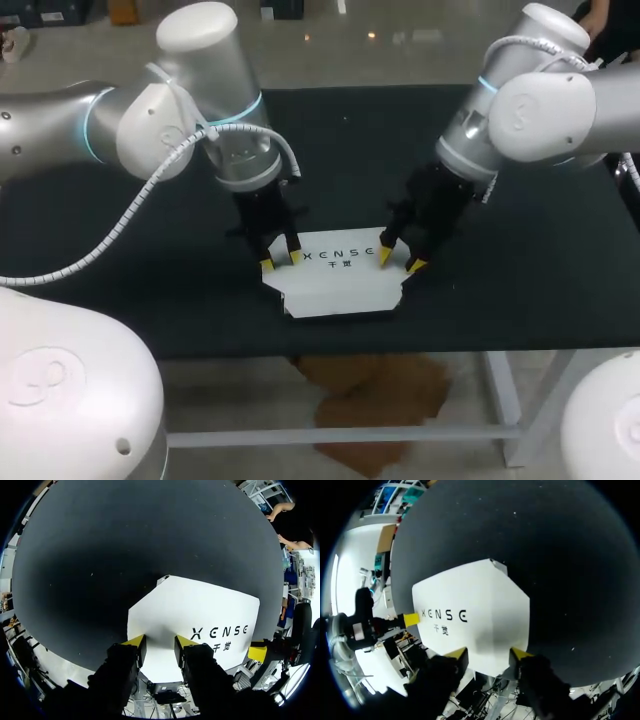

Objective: Assemble the packaging by folding the flat box into shape, placing the metal phone stand inside, and closing the box properly

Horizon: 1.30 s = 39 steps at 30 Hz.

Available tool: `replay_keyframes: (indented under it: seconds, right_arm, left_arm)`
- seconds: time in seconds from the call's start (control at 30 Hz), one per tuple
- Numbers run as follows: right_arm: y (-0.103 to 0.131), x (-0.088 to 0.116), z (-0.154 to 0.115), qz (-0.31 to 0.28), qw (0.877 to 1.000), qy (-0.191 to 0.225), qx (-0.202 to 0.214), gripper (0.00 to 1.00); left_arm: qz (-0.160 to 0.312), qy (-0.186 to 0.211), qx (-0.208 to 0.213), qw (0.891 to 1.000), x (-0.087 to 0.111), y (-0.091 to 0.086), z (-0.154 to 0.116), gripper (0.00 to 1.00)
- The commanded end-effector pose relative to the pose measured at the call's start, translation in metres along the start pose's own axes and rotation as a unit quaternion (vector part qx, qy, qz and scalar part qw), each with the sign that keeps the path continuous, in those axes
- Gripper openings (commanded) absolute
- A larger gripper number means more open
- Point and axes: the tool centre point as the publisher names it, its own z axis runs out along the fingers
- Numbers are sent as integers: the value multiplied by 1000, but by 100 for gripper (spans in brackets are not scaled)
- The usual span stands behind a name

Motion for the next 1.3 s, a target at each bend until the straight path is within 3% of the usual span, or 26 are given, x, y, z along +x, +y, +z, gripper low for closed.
replay_keyframes:
  seconds: [0.03, 0.13, 0.27, 0.37, 0.47, 0.5, 0.57, 0.67, 0.8, 1.1, 1.3]
  right_arm:
    - [1, 0, 0, -1, 1000, 0, 2, 63]
    - [1, 0, 0, -1, 1000, 0, 2, 63]
    - [1, 0, 0, -1, 1000, 0, 2, 67]
    - [1, 0, 0, -1, 1000, 0, 2, 71]
    - [1, 0, 0, -1, 1000, 0, 2, 56]
    - [1, 0, 0, -1, 1000, 0, 2, 50]
    - [1, 0, 0, -1, 1000, 0, 2, 49]
    - [2, -1, -1, -1, 1000, -2, -4, 58]
    - [1, -2, -2, -3, 1000, -5, -9, 63]
    - [2, -3, -2, -9, 999, -19, -35, 67]
    - [4, -3, 2, -15, 999, -18, -41, 65]
  left_arm:
    - [0, -3, 1, 1000, 1, 0, 1, 42]
    - [0, -3, 1, 1000, 1, 0, 1, 36]
    - [0, -3, 1, 1000, 1, 0, 1, 36]
    - [0, -3, 1, 1000, 1, 0, 1, 29]
    - [0, -3, 1, 1000, 1, 0, 1, 17]
    - [0, -3, 1, 1000, 1, 0, 1, 17]
    - [0, -3, 1, 1000, 1, 0, 1, 16]
    - [0, -1, 9, 1000, 0, 1, 0, 23]
    - [0, 3, 20, 1000, 0, 2, -3, 32]
    - [9, 5, 44, 999, 1, 6, -2, 27]
    - [19, 13, 61, 998, 2, 8, -1, 21]
